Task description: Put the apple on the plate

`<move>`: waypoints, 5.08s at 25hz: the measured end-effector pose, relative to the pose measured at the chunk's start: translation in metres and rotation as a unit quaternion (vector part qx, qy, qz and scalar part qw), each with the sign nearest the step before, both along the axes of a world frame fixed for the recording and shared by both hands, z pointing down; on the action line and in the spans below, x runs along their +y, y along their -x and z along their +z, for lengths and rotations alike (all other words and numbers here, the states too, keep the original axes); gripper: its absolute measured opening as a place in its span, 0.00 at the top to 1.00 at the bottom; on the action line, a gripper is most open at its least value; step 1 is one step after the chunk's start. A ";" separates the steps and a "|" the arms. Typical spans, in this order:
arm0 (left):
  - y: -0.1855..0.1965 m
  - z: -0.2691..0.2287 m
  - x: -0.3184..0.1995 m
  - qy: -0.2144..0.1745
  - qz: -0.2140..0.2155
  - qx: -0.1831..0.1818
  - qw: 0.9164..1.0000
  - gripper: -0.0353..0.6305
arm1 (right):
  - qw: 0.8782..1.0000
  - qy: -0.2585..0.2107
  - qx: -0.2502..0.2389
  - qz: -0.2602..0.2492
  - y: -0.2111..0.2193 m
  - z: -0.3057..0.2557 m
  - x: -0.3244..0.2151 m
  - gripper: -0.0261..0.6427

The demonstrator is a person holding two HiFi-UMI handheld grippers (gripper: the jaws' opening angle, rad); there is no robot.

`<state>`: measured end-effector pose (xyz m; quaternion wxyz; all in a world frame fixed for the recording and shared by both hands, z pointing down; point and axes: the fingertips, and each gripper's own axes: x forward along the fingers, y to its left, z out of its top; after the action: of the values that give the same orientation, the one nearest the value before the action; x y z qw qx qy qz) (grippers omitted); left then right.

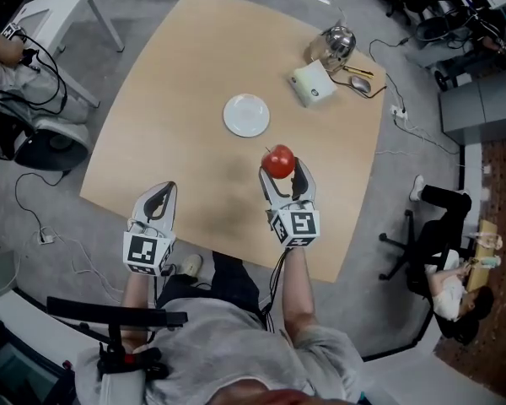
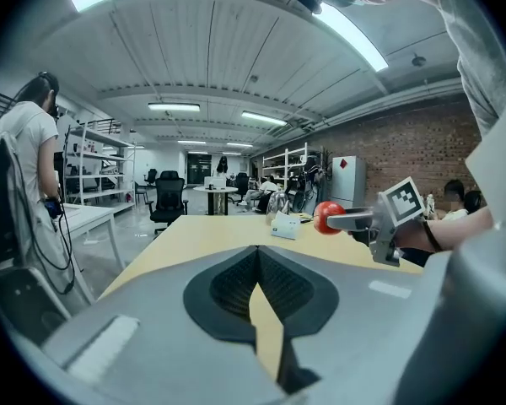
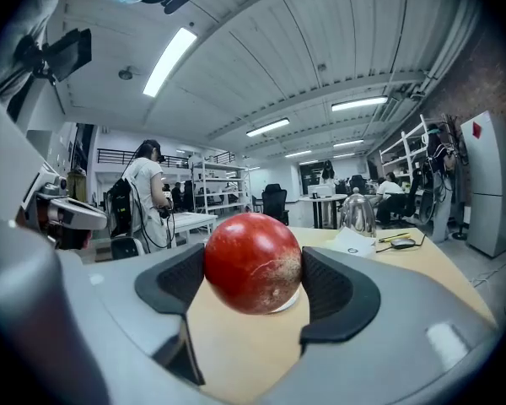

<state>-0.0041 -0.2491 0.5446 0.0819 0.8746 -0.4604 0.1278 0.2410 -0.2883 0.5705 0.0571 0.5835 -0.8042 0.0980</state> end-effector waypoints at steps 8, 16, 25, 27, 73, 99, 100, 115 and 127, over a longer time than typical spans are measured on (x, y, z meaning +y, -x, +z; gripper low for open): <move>0.009 0.024 -0.001 0.025 -0.020 -0.003 0.999 0.92 | 1.000 0.006 0.006 -0.021 0.012 0.029 -0.047 0.41; 0.015 0.031 -0.006 0.042 -0.036 -0.010 0.998 0.92 | 0.999 0.027 -0.003 -0.027 0.014 0.057 -0.088 0.41; 0.013 0.035 -0.010 0.059 -0.049 -0.014 0.997 0.92 | 0.998 0.051 0.006 -0.045 0.021 0.084 -0.127 0.41; 0.013 0.034 -0.011 0.062 -0.053 -0.015 0.997 0.92 | 0.997 0.058 0.009 -0.051 0.023 0.090 -0.133 0.41; 0.016 0.041 -0.014 0.063 -0.070 -0.004 0.996 0.92 | 0.991 0.107 0.051 -0.055 0.028 0.145 -0.157 0.38; 0.020 -0.046 0.008 -0.015 -0.017 0.010 1.000 0.92 | 0.998 0.034 0.038 -0.031 0.045 0.003 -0.042 0.50; 0.020 -0.049 0.009 -0.019 -0.017 0.011 1.000 0.92 | 0.998 0.032 0.035 -0.032 0.046 -0.001 -0.036 0.51; 0.047 -0.082 0.018 -0.055 -0.027 0.020 0.998 0.92 | 1.000 -0.008 0.027 -0.007 0.062 -0.055 0.046 0.68; 0.035 -0.089 0.047 -0.068 -0.019 0.029 0.997 0.92 | 0.999 -0.034 0.007 0.012 0.052 -0.080 0.103 0.82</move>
<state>-0.0389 -0.2020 0.4555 0.0383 0.8728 -0.4817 0.0689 0.1886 -0.1848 0.4905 0.0414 0.5955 -0.7995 0.0670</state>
